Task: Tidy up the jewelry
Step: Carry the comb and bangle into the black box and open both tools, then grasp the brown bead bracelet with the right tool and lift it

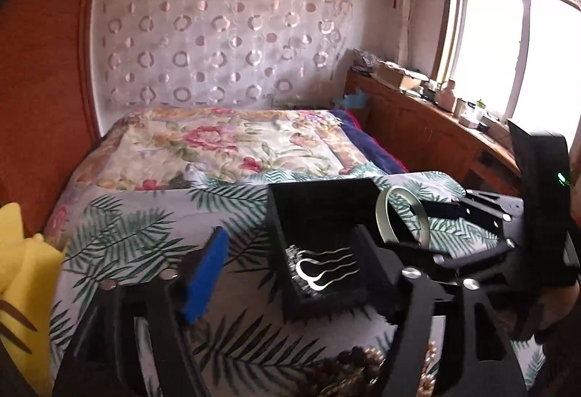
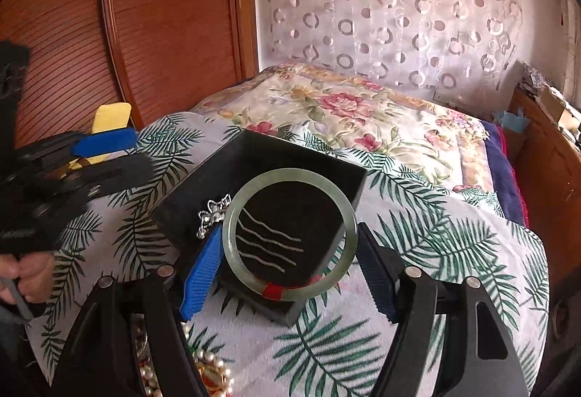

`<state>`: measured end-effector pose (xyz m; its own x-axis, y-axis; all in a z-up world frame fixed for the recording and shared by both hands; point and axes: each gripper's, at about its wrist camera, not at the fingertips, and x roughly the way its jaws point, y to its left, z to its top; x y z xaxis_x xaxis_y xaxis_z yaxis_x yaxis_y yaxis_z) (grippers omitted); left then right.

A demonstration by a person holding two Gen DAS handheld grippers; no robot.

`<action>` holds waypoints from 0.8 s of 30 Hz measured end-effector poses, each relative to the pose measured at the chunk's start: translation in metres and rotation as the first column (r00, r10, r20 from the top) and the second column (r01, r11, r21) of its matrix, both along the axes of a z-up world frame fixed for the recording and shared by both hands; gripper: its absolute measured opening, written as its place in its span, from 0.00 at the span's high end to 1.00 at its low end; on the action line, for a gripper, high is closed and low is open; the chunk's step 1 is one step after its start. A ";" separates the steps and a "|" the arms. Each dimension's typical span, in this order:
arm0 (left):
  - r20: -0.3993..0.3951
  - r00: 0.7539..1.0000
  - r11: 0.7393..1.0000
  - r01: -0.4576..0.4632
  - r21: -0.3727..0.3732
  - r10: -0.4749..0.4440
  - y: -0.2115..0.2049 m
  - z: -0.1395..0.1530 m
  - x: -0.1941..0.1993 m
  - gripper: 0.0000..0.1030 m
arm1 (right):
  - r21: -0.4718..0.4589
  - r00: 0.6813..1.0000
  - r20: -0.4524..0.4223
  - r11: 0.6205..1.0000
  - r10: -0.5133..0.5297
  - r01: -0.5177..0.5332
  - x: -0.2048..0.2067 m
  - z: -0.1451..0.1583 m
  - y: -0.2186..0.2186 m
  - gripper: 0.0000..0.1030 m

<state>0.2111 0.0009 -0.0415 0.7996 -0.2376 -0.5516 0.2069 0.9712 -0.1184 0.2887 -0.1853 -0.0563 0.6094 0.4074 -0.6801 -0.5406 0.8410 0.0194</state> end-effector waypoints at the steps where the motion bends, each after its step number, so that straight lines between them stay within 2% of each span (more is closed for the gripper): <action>1: 0.005 1.000 1.000 -0.014 0.012 0.014 0.003 -0.001 -0.005 0.24 | 0.000 1.000 -0.002 1.000 0.003 -0.003 0.002 0.000 0.001 0.28; 4: 0.018 0.999 0.999 -0.039 0.025 0.039 0.011 -0.004 -0.017 0.12 | -0.002 1.000 -0.003 1.000 0.018 -0.018 0.007 -0.001 0.008 0.28; 7: 0.026 0.998 0.998 -0.062 0.030 0.062 0.018 -0.007 -0.027 0.07 | -0.018 1.000 -0.010 1.000 0.025 -0.025 0.008 -0.003 0.018 0.28; 14: 0.028 0.995 0.993 -0.098 0.058 0.096 0.026 -0.013 -0.042 0.07 | -0.039 0.999 -0.032 0.999 0.019 -0.020 0.015 -0.010 0.028 0.27; 18: 0.030 0.995 0.994 -0.092 0.051 0.091 0.028 -0.018 -0.054 0.07 | -0.040 0.999 -0.035 0.999 0.024 -0.026 0.013 -0.011 0.028 0.27; 24: 0.039 0.996 0.995 -0.087 0.045 0.085 0.030 -0.022 -0.067 0.07 | -0.006 1.000 -0.019 1.000 0.021 -0.022 0.006 -0.003 0.018 0.25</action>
<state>0.1441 0.0305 -0.0639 0.8358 -0.1414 -0.5305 0.1256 0.9899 -0.0660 0.2946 -0.1673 -0.0595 0.5875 0.4157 -0.6943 -0.5582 0.8294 0.0243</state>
